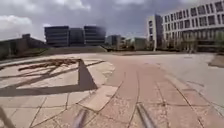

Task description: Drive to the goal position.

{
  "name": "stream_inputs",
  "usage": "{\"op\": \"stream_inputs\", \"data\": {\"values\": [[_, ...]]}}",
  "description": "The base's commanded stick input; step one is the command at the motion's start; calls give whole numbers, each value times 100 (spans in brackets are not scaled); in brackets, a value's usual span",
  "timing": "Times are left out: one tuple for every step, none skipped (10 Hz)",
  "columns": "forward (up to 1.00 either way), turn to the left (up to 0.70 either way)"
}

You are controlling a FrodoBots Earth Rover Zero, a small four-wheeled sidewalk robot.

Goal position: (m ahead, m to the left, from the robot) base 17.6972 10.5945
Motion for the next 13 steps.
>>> {"op": "stream_inputs", "data": {"values": [[100, 4], [100, 4], [100, 4], [100, 4], [100, 4], [100, 4], [100, 4], [100, 4], [100, 4], [100, 4], [100, 4], [100, 4], [100, 4]]}}
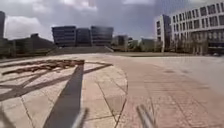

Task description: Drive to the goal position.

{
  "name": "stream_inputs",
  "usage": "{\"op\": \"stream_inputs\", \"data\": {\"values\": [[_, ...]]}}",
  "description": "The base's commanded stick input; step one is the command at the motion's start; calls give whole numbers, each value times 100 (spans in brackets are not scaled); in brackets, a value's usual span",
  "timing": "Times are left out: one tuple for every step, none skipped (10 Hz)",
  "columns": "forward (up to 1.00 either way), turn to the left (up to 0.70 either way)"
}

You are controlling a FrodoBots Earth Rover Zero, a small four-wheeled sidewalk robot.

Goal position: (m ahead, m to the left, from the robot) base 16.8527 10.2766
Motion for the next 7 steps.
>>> {"op": "stream_inputs", "data": {"values": [[100, 4], [100, 4], [100, 4], [100, 4], [100, 4], [100, 4], [100, 4]]}}
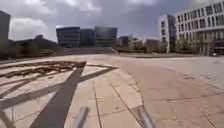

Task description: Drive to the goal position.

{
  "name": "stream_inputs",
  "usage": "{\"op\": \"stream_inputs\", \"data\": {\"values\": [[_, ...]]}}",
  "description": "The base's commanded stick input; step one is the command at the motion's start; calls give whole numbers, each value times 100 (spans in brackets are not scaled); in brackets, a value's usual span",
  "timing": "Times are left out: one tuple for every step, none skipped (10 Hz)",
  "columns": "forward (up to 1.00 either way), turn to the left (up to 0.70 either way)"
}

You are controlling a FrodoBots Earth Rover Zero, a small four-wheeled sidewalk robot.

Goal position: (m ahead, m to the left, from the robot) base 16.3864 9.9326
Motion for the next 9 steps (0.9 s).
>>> {"op": "stream_inputs", "data": {"values": [[100, 4], [100, 4], [100, 4], [100, 4], [100, 4], [100, 4], [100, 4], [100, 4], [100, 4]]}}
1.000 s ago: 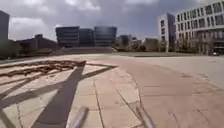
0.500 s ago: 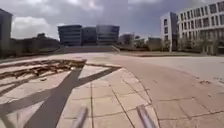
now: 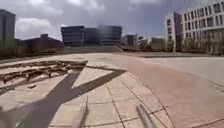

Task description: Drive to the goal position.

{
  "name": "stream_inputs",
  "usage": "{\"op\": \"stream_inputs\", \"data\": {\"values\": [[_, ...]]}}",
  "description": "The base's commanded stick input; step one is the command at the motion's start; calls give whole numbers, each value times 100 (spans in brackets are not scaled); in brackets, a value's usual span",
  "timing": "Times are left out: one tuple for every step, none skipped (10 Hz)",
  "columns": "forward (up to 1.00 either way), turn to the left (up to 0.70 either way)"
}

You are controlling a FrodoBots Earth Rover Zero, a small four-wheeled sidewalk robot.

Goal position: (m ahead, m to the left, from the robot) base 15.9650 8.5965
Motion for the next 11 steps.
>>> {"op": "stream_inputs", "data": {"values": [[100, 4], [100, 4], [100, 4], [100, 4], [100, 4], [100, 4], [100, 4], [100, 4], [100, 4], [100, -16], [100, -36]]}}
